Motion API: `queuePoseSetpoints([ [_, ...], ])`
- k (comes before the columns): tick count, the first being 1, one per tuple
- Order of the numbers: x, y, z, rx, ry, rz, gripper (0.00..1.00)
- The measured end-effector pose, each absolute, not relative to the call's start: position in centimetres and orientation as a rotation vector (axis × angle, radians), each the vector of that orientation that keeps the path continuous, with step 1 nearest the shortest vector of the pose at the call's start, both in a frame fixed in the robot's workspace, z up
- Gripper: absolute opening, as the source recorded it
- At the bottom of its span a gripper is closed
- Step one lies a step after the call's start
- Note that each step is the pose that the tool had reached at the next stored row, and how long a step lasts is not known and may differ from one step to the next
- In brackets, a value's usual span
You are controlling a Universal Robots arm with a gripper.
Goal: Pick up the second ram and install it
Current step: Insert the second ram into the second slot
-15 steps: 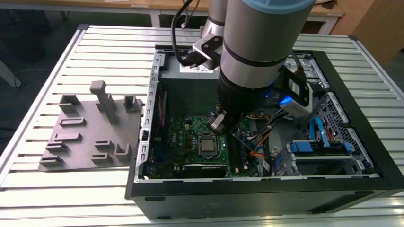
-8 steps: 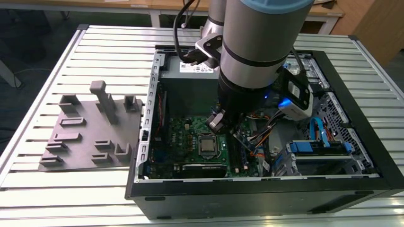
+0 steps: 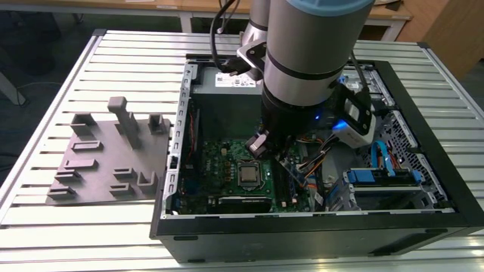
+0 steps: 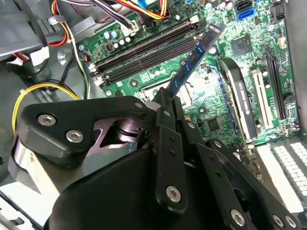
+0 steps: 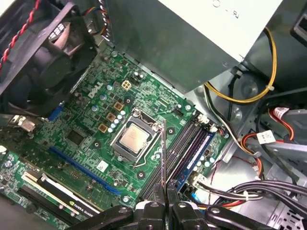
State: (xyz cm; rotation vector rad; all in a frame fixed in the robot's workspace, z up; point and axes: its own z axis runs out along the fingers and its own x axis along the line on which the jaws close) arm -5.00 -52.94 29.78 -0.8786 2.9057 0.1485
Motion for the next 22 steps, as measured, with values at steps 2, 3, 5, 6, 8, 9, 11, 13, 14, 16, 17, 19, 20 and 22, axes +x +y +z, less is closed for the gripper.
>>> queuePoseSetpoints([
  [2, -5.00, -52.94, 29.78, -0.858, 2.911, 0.147, 0.14],
  [3, -5.00, -52.94, 29.78, -0.847, 2.914, 0.147, 0.14],
  [5, -5.00, -52.94, 29.77, -0.827, 2.919, 0.146, 0.14],
  [6, -5.00, -52.94, 29.77, -0.817, 2.922, 0.145, 0.14],
  [8, -4.99, -52.94, 29.77, -0.797, 2.927, 0.144, 0.14],
  [9, -5.00, -52.94, 29.77, -0.787, 2.929, 0.143, 0.14],
  [11, -5.00, -52.94, 29.76, -0.766, 2.934, 0.142, 0.14],
  [13, -5.00, -52.94, 29.76, -0.747, 2.938, 0.141, 0.14],
  [14, -5.00, -52.94, 29.75, -0.737, 2.940, 0.141, 0.14],
  [16, -5.00, -52.94, 29.75, -0.717, 2.945, 0.139, 0.14],
  [17, -5.00, -52.94, 29.74, -0.707, 2.947, 0.139, 0.14],
  [19, -5.00, -52.94, 29.74, -0.687, 2.951, 0.138, 0.14],
  [20, -5.00, -52.94, 29.74, -0.676, 2.953, 0.137, 0.14],
  [22, -5.00, -52.94, 29.74, -0.656, 2.957, 0.136, 0.14],
])
